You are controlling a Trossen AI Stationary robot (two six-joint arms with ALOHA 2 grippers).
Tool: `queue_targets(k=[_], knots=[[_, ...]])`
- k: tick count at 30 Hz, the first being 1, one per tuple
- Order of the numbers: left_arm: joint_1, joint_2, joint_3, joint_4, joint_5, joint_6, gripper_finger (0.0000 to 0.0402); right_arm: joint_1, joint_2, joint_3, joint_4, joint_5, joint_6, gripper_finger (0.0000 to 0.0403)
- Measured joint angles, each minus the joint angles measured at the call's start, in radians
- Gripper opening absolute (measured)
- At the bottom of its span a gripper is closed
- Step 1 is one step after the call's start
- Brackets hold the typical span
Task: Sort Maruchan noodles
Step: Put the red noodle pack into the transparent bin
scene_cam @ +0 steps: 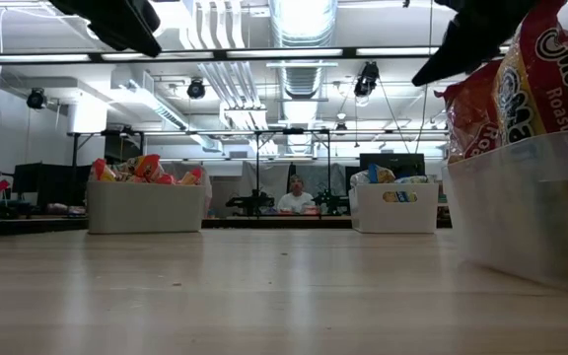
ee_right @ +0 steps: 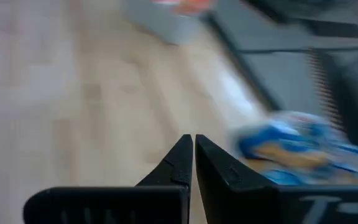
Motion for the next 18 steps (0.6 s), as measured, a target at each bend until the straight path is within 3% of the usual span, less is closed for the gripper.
queue_targets(k=[5, 9, 18], knots=[[0.005, 0.001, -0.017, 0.035, -0.074, 0.051, 0.0074, 0.034, -0.044, -0.077, 0.206, -0.351, 0.047, 0.0009], [0.006, 0.010, -0.018, 0.051, -0.141, 0.054, 0.0074, 0.091, -0.045, -0.050, 0.232, -0.591, 0.249, 0.0009], [0.006, 0.013, -0.019, 0.140, -0.151, 0.114, 0.0074, 0.345, 0.065, -0.015, -0.092, -0.660, 0.814, 0.0008]])
